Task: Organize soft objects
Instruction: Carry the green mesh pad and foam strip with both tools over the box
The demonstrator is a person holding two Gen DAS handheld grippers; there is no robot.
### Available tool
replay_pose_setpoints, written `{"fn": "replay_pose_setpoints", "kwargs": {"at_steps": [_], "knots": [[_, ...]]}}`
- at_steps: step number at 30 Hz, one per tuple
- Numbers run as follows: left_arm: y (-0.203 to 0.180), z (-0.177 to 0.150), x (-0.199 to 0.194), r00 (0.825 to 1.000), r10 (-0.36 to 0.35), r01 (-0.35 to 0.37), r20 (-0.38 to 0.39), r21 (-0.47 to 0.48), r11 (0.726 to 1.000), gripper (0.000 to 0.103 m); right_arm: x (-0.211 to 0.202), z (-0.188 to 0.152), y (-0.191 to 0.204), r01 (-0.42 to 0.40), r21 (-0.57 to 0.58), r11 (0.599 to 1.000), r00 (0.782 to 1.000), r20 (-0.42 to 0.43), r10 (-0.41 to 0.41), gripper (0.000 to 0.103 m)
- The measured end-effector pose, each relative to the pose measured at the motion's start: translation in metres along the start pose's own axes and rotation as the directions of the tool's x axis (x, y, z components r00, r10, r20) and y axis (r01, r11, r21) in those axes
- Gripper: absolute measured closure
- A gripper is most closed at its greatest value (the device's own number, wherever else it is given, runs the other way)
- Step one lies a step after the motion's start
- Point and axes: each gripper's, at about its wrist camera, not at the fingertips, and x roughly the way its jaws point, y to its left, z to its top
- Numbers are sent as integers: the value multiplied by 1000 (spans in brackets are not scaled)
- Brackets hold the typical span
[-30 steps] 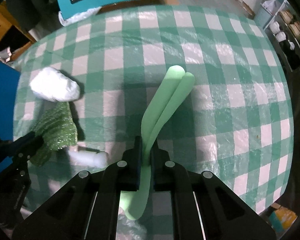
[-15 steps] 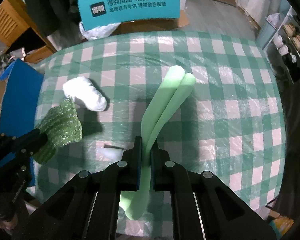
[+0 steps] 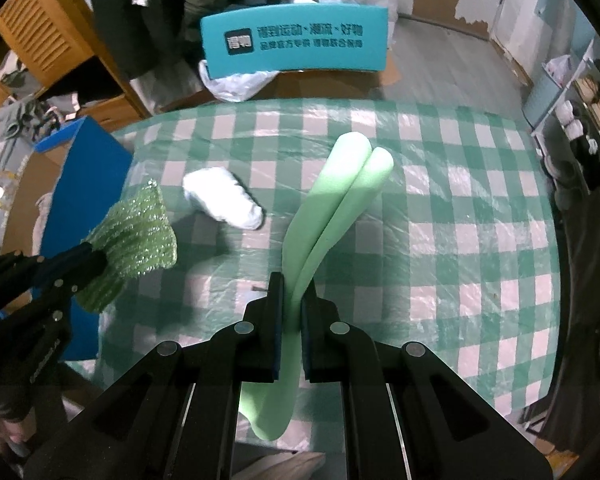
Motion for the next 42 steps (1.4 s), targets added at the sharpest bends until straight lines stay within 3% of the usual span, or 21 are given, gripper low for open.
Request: {"fn": "replay_pose_setpoints", "kwargs": {"at_steps": [22,42], "knots": [[39,-6,-36,998,17,-12,63,-82,997,96,-39,1,54,-38,-130,991,998,54,45,97],[91,-27,-56,994,65,-49,91,-166,985,96,-46,13,129,-108,-246,963,990,58,126,97]]}}
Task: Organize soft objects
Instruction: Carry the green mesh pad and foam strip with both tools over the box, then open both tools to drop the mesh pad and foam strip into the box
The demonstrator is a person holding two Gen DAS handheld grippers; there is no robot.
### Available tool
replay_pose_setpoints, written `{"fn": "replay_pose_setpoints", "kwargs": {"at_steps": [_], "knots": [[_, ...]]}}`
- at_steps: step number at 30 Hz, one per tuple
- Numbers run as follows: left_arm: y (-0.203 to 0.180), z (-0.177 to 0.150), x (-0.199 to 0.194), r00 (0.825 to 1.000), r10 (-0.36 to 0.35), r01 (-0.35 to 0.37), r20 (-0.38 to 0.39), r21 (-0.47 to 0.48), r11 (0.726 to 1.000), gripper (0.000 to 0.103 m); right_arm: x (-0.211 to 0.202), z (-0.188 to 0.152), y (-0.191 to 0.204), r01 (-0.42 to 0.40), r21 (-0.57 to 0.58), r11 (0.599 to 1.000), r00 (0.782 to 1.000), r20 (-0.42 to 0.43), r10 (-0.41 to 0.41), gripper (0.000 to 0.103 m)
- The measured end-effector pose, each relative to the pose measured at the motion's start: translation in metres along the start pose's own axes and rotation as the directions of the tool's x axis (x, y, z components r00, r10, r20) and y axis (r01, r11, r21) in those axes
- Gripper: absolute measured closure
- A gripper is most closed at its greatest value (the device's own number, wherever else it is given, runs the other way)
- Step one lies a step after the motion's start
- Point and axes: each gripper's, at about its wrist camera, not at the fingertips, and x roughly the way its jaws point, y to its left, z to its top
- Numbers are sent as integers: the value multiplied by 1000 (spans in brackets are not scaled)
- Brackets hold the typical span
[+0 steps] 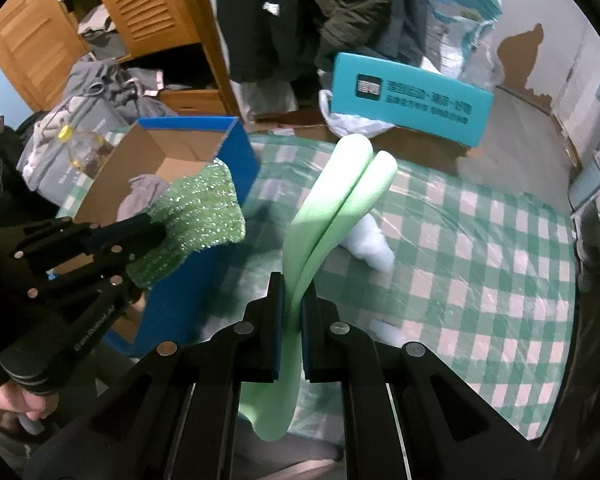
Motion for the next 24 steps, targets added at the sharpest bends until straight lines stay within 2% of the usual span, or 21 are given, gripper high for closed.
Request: {"fn": "replay_pose_setpoints", "kwargs": {"at_steps": [12,24], "knots": [[46,-10,-5,999,31,-30,8,-76,997,95,10,22,51,-38,-74,997,999,-1,38,97],[95,-23,0,998,65,-66,-11,-151,986,96,37,36,92,-80,-112,991,996,-45,75,97]]}}
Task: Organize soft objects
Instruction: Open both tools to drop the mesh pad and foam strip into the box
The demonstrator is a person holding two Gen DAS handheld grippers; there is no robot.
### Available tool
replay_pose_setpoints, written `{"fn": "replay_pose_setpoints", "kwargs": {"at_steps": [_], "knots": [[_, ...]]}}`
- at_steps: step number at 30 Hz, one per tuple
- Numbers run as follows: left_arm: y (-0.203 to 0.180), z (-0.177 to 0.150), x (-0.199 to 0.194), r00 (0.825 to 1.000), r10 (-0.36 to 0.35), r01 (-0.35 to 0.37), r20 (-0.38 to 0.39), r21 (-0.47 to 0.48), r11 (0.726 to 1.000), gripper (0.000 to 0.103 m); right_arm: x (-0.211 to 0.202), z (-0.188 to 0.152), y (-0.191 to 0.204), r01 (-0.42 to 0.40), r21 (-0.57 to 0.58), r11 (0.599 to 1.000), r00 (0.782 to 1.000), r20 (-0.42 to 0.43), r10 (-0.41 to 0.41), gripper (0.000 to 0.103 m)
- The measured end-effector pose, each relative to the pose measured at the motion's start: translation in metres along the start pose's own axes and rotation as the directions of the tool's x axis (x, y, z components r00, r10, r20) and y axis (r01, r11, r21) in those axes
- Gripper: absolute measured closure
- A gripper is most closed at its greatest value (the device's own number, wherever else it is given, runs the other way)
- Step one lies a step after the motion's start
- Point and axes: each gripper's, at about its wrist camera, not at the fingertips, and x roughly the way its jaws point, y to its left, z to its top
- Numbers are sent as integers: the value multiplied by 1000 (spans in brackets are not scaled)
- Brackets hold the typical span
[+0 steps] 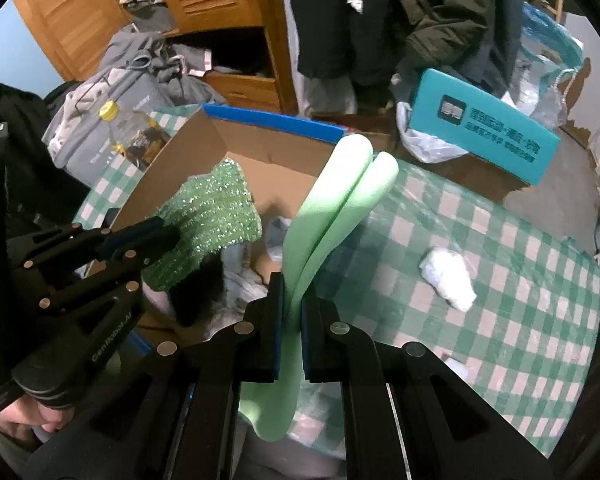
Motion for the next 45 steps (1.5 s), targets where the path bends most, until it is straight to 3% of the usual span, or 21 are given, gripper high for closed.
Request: {"fn": "replay_pose_setpoints", "kwargs": {"at_steps": [12,25,29,31,32,34,36,40,45], "knots": [[35,-9,14,999,37,-39,-32,-52,998,95,32,12,36,-41,-41,998,998,-51,39,96],[45,-15,27,995,67,-72,-79,-61,996,95,53,15,44,-98,-25,995,991,-93,96,95],[46,-14,28,994,63,-69,-86,-65,995,91,53,15,44,-100,-26,995,992,-82,98,80],[47,-14,27,994,66,-72,-84,-66,995,90,52,15,44,-106,-23,994,992,-74,104,67],[47,-13,26,994,66,-72,-84,-67,995,88,51,15,44,-105,-22,994,992,-70,103,65],[48,-13,25,994,68,-74,-82,-70,995,76,50,15,43,-105,-21,994,992,-67,103,56],[48,-12,22,995,74,-78,-66,-71,994,59,47,15,41,-98,-15,995,994,-56,97,53],[45,-11,17,996,70,-74,-53,-64,995,57,41,15,36,-95,-4,996,995,-46,94,48],[40,-9,14,996,76,-78,-42,-55,995,47,33,11,27,-80,10,997,996,-29,80,45]]}}
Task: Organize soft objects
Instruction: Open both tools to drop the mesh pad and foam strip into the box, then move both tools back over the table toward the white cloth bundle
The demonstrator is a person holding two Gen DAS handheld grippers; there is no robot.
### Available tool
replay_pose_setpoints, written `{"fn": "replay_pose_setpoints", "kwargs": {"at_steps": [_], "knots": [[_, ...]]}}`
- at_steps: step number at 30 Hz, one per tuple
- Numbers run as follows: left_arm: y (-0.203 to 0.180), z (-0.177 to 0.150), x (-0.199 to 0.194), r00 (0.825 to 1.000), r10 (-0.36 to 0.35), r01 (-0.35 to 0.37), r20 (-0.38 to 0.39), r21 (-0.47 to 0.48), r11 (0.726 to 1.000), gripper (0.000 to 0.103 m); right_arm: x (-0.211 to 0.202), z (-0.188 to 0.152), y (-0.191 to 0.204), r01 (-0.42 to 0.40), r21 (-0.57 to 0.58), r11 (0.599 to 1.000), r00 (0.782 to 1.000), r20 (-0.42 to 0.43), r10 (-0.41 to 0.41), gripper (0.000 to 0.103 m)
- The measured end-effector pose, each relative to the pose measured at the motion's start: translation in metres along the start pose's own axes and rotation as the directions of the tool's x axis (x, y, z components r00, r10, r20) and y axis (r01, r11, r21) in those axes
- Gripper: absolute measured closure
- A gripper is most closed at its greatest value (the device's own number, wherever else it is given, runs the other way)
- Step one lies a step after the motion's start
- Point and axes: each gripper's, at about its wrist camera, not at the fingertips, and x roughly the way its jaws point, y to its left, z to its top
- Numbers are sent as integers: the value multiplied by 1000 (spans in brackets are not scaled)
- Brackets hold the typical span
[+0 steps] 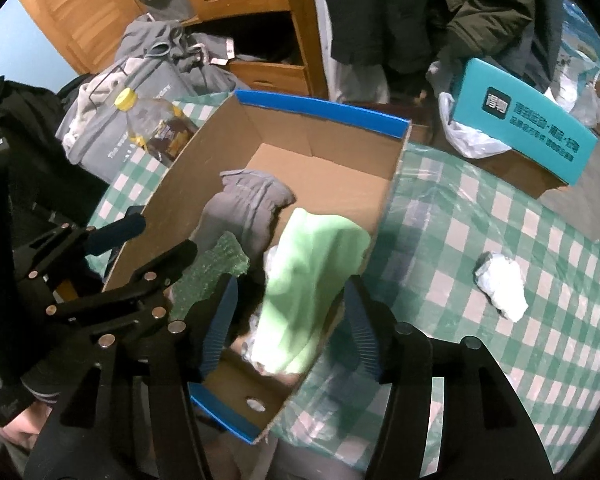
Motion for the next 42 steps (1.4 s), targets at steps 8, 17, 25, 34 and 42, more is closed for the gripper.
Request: {"fn": "replay_pose_setpoints", "kwargs": {"at_steps": [8,17,25,34,42], "knots": [[-18,1,-5,1000,-7,7,8,30,1000,38,-16,-11,-18,31,20,999,999,23,-32,40],[-43,2,-12,1000,-19,17,20,75,997,34,-29,-28,-48,62,61,996,998,30,-64,40],[-70,2,-17,999,-37,33,27,118,993,30,-40,-45,-79,75,111,991,996,38,-80,40],[-104,4,-21,998,-54,48,30,177,983,29,-54,-61,-115,86,180,980,994,53,-97,40],[-136,1,-20,998,-63,57,20,232,971,28,-63,-76,-142,102,223,969,992,57,-117,40]]}}
